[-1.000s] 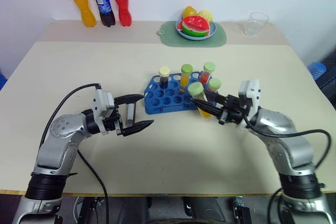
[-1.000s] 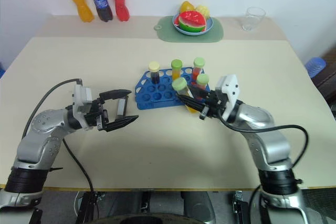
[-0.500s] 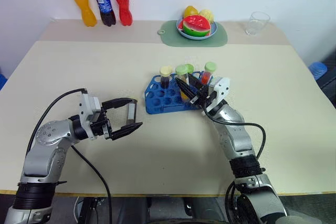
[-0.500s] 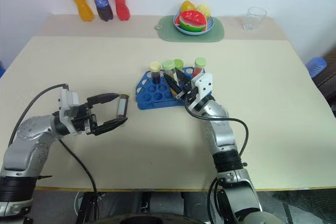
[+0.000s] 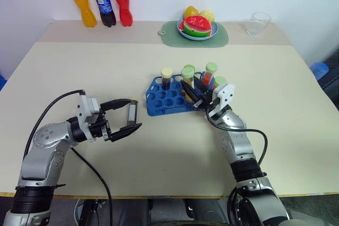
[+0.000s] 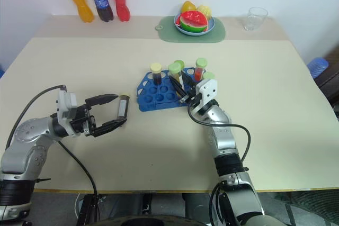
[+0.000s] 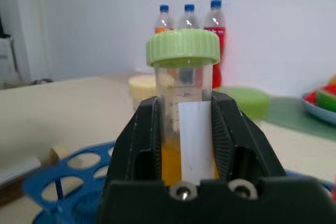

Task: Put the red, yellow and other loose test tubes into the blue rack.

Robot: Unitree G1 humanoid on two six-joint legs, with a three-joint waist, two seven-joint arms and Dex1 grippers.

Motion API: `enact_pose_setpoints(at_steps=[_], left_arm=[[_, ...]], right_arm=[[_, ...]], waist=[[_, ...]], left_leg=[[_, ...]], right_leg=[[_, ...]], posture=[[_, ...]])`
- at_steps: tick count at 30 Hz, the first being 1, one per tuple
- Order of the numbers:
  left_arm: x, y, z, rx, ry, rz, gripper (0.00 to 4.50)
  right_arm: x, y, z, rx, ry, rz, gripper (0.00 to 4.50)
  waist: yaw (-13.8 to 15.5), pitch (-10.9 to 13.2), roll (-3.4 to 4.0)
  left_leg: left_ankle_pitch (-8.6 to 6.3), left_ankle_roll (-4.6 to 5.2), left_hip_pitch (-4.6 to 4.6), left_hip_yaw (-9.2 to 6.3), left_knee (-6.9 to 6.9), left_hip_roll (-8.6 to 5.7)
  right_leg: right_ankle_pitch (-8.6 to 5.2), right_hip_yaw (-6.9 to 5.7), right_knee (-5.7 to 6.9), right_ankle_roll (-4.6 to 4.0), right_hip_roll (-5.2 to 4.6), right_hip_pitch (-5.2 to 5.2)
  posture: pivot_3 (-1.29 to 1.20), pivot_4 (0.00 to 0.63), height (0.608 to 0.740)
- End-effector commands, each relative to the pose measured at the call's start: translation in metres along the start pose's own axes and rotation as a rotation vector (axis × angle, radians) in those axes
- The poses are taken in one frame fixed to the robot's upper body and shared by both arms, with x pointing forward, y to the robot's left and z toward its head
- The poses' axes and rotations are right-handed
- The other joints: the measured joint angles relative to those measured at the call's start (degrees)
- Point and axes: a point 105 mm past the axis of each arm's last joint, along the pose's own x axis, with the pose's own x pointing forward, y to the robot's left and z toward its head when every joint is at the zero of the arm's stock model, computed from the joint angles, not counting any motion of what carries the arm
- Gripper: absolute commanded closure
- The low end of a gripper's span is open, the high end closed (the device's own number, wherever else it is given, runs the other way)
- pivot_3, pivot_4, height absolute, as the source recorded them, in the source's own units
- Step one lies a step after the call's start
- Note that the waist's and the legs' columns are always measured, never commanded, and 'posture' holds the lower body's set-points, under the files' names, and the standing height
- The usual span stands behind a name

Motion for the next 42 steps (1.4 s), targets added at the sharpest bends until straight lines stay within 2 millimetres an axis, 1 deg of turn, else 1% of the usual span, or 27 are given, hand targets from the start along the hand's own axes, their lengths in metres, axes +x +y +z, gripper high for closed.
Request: enact_pose_setpoints(at_steps=[1, 6, 8, 11, 12, 13, 15, 16, 19, 22, 23, 25, 28, 31, 33, 35, 37, 39, 42], left_arm=[[0.000, 0.001, 0.010, 0.044, -0.020, -0.006, 0.00], [0.001, 0.001, 0.010, 0.043, -0.021, -0.011, 0.00], [0.002, 0.001, 0.010, 0.042, -0.022, -0.012, 0.00], [0.003, 0.001, 0.010, 0.040, -0.023, -0.012, 0.00], [0.003, 0.001, 0.010, 0.038, -0.023, -0.011, 0.00], [0.003, 0.001, 0.009, 0.037, -0.023, -0.009, 0.00], [0.003, 0.001, 0.009, 0.026, -0.028, 0.001, 0.00], [0.002, 0.001, 0.010, 0.019, -0.035, 0.008, 0.00], [0.004, 0.002, 0.014, -0.008, -0.061, 0.038, 0.00], [0.008, 0.009, 0.022, -0.052, -0.110, 0.114, 0.00], [0.009, 0.013, 0.025, -0.065, -0.124, 0.150, 0.00], [0.010, 0.026, 0.030, -0.080, -0.125, 0.287, 0.00], [0.011, 0.040, 0.027, -0.127, -0.050, 0.451, 0.00], [0.011, 0.045, 0.029, -0.262, 0.002, 0.546, 0.00], [0.011, 0.043, 0.026, -0.359, 0.065, 0.571, 0.00], [0.008, 0.041, 0.012, -0.457, 0.224, 0.604, 0.00], [0.011, 0.041, 0.012, -0.534, 0.263, 0.607, 0.00], [0.013, 0.039, 0.006, -0.615, 0.350, 0.592, 0.00], [0.016, 0.043, -0.003, -0.699, 0.414, 0.632, 0.00]], right_arm=[[-0.002, -0.002, 0.004, -0.010, -0.005, 0.003, 3.62], [-0.001, -0.004, -0.001, -0.016, 0.009, -0.006, 3.62], [0.002, -0.003, -0.003, 0.022, 0.005, 0.003, 3.62], [0.005, -0.005, 0.000, 0.006, -0.016, 0.002, 2.15], [0.005, -0.006, 0.002, -0.026, -0.027, -0.008, 1.72], [0.006, -0.006, 0.004, -0.046, -0.035, -0.014, 1.12], [0.006, -0.006, 0.008, -0.092, -0.045, -0.003, 0.16], [0.005, -0.006, 0.011, -0.115, -0.049, 0.012, 0.06], [0.002, -0.004, 0.019, -0.173, -0.051, 0.056, 0.06], [-0.005, -0.004, 0.028, -0.196, -0.034, 0.103, 0.06], [-0.008, -0.004, 0.031, -0.200, -0.020, 0.123, 0.06], [-0.019, -0.003, 0.034, -0.219, 0.039, 0.185, 0.06], [-0.036, -0.004, 0.041, -0.221, 0.107, 0.237, 0.06], [-0.055, -0.006, 0.046, -0.230, 0.182, 0.293, 0.06], [-0.068, -0.008, 0.049, -0.230, 0.234, 0.321, 0.06], [-0.078, -0.011, 0.050, -0.230, 0.277, 0.340, 0.06], [-0.087, -0.014, 0.051, -0.227, 0.312, 0.348, 0.06], [-0.096, -0.017, 0.051, -0.223, 0.348, 0.358, 0.06], [-0.103, -0.017, 0.051, -0.216, 0.377, 0.375, 0.06]], waist=[[0.0, 0.0, 0.00], [0.0, 0.0, 0.00], [0.0, 0.0, 0.00], [-0.1, 0.0, 0.00], [-0.1, 0.0, 0.01], [-0.1, 0.0, 0.03], [-0.1, 0.0, 0.03], [-0.1, 0.0, 0.03], [-0.1, 0.0, 0.04], [0.0, 0.0, 0.05], [0.0, 0.0, 0.05], [0.2, 0.0, 0.04], [0.4, 0.0, 0.02], [0.4, 0.0, 0.01], [0.4, 0.0, 0.00], [0.4, 0.0, -0.01], [0.3, 0.0, -0.01], [0.4, 0.0, -0.03], [0.7, 0.0, -0.05]], left_leg=[[0.00, 0.00, 0.00, 0.00, 0.00, 0.00], [0.00, 0.00, 0.00, 0.00, 0.00, 0.00], [0.00, 0.00, 0.00, 0.00, 0.00, 0.00], [0.00, 0.00, 0.01, 0.00, 0.00, 0.00], [0.00, 0.00, 0.01, 0.00, 0.00, 0.00], [0.00, 0.00, 0.01, 0.00, 0.00, 0.00], [0.00, 0.00, 0.00, 0.01, -0.01, 0.00], [0.00, 0.00, 0.00, 0.01, -0.01, 0.00], [0.00, 0.00, 0.00, 0.00, 0.00, 0.00], [0.00, 0.00, 0.00, -0.05, 0.00, 0.03], [0.00, 0.00, 0.00, -0.09, 0.00, 0.04], [0.00, 0.00, -0.01, -0.12, 0.00, 0.03], [0.00, 0.00, -0.01, -0.18, 0.01, 0.02], [0.00, 0.01, -0.01, -0.20, 0.01, 0.00], [0.00, 0.01, -0.01, -0.21, 0.02, 0.01], [0.00, 0.01, 0.00, -0.24, 0.02, 0.00], [0.00, 0.01, 0.01, -0.25, 0.03, -0.04], [0.00, 0.00, 0.02, -0.26, 0.03, -0.05], [0.00, 0.01, 0.02, -0.25, 0.05, -0.15]], right_leg=[[0.00, 0.00, 0.00, 0.00, 0.00, 0.00], [0.00, 0.00, 0.00, 0.00, 0.00, 0.00], [0.00, 0.00, 0.00, 0.00, 0.00, 0.00], [0.00, 0.00, 0.00, 0.00, 0.00, 0.00], [0.00, 0.00, 0.01, 0.00, 0.00, 0.00], [0.00, 0.00, 0.01, 0.00, 0.01, 0.00], [0.00, 0.00, 0.01, 0.00, 0.00, -0.01], [0.00, 0.00, 0.01, 0.00, 0.01, -0.01], [0.00, 0.00, 0.01, 0.00, -0.02, -0.01], [0.00, 0.00, 0.01, 0.00, -0.04, -0.01], [0.00, 0.00, 0.01, 0.00, -0.04, -0.01], [0.01, 0.00, 0.02, 0.01, -0.04, -0.01], [0.01, 0.01, 0.02, 0.02, -0.08, 0.00], [0.01, 0.01, 0.02, 0.02, -0.05, 0.00], [0.01, 0.01, 0.02, 0.02, -0.05, 0.00], [0.01, 0.01, 0.03, 0.03, -0.04, 0.00], [0.01, 0.01, 0.04, 0.03, 0.00, 0.01], [0.01, 0.01, 0.05, 0.03, 0.02, 0.03], [0.01, 0.00, 0.04, 0.03, 0.01, 0.05]], posture=[[0.00, 0.150, 0.740], [0.00, 0.150, 0.740], [0.00, 0.150, 0.740], [0.00, 0.150, 0.740], [0.00, 0.150, 0.740], [0.00, 0.150, 0.740], [0.00, 0.150, 0.740], [0.00, 0.150, 0.740], [0.00, 0.150, 0.740], [0.00, 0.150, 0.740], [0.00, 0.150, 0.740], [0.00, 0.150, 0.740], [0.00, 0.150, 0.740], [0.00, 0.150, 0.740], [0.00, 0.150, 0.740], [0.00, 0.150, 0.740], [0.00, 0.150, 0.740], [0.00, 0.150, 0.740], [0.00, 0.150, 0.740]])
